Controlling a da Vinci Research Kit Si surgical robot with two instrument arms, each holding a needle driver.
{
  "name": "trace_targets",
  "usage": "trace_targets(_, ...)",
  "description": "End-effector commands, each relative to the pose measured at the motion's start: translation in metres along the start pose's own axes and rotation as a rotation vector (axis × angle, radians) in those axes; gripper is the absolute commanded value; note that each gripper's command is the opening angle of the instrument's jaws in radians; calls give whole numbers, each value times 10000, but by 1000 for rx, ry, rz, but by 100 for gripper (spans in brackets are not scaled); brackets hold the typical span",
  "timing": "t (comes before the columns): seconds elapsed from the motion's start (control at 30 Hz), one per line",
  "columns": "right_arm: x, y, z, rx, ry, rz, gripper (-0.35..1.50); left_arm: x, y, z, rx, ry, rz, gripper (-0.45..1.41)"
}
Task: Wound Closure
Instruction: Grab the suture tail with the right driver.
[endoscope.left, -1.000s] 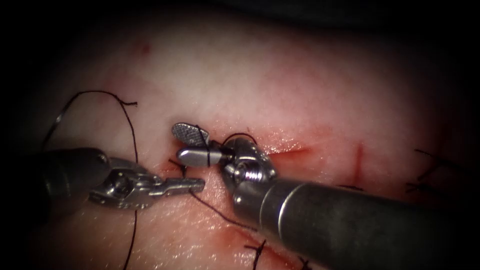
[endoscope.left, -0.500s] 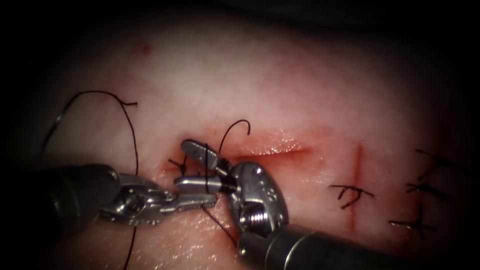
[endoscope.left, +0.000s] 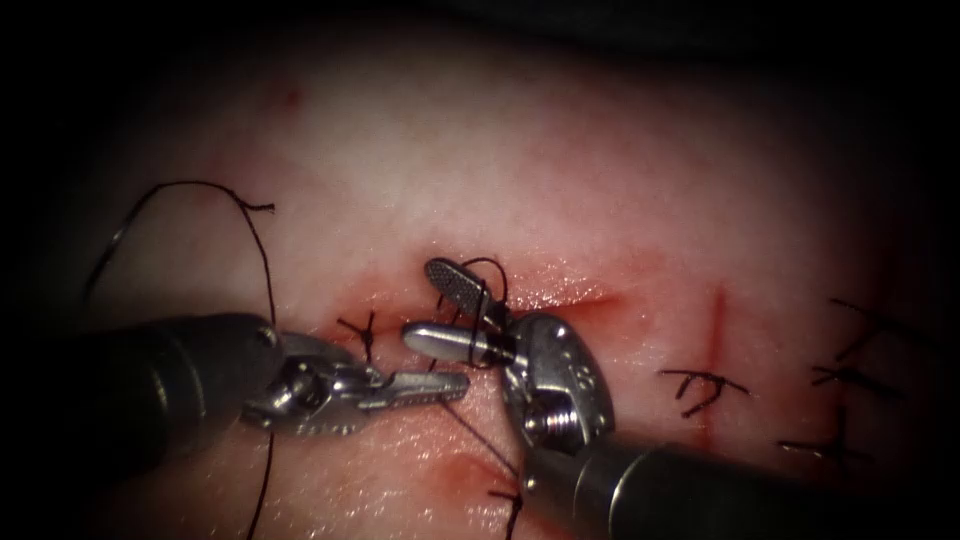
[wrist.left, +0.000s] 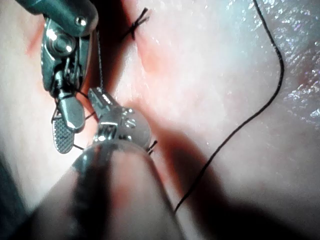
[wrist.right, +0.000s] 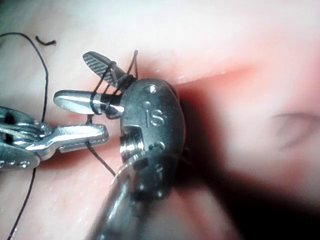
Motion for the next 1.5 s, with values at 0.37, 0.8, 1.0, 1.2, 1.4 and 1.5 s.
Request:
trace_targets(0.37, -35, 21, -32, -25, -59, 12, 108, 1, 7, 10, -31, 10, 10, -45)
trace_targets(0.8, -32, 43, -64, -122, -39, 77, 106, -5, -4, 34, -70, 12, -2, -45)
trace_targets(1.0, -37, 61, -51, -207, -70, 172, 101, -4, -7, 42, -80, 19, -2, -45)
trace_targets(1.2, -67, 73, -52, -213, -184, 174, 94, -6, -10, 40, -85, 27, -3, -45)
trace_targets(1.4, -57, 71, -42, -231, -137, 179, 96, -6, -11, 42, -90, 28, -4, -45)
trace_targets(1.5, -48, 66, -27, -217, -70, 190, 98, -5, -11, 42, -90, 30, -4, -45)
